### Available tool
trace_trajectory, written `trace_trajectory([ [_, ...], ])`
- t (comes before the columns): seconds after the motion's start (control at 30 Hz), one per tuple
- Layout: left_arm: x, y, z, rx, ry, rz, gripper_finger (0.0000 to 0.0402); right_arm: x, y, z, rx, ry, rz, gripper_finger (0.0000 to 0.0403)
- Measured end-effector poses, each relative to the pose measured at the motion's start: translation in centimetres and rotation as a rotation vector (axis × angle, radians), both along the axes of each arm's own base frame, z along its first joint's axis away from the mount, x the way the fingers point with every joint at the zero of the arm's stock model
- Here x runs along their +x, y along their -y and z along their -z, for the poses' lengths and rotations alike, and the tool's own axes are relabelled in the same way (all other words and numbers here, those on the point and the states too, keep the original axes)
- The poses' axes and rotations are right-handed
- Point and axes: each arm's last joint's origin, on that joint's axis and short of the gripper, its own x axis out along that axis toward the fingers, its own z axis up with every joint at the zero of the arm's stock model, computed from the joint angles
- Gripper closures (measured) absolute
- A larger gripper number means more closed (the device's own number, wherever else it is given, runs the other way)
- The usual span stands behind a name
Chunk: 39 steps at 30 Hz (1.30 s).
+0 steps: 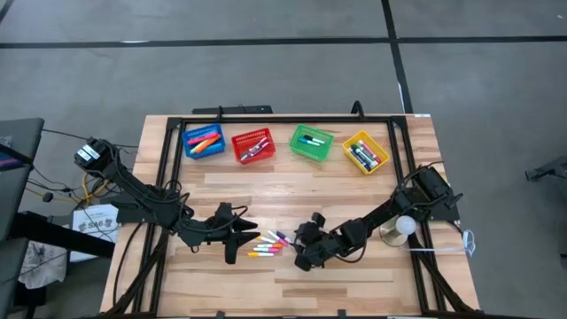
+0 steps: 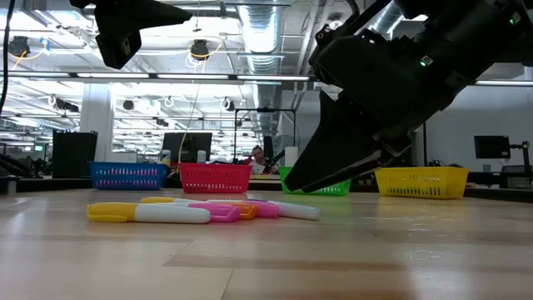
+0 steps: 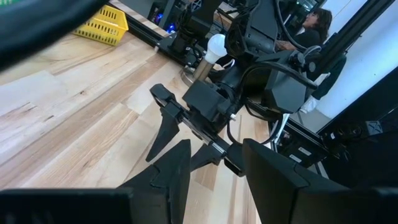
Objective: Pick & Place Markers
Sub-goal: Put the small purple highlighter pen into the green bin
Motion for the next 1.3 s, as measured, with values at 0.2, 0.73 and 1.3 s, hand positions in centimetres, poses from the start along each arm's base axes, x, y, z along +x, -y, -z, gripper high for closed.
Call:
trace_trajectory([
  [0.2,0.0,0.0,0.0,-0.002,0.0,-0.001,0.0257,0.1,-0.1,0.4,0.017,0.009,0.014,0.02],
  [0.73,0.0,0.0,0.0,-0.032,0.007,-0.006,0.0257,0.0,-0.9,2.6,-0.017,-0.031,-0.005,0.0219],
  [1.3,0.1,-0.1,0.0,-0.003,0.006,-0.005,0.0257,0.1,0.3,1.6,0.121,-0.074,0.063,0.0363],
])
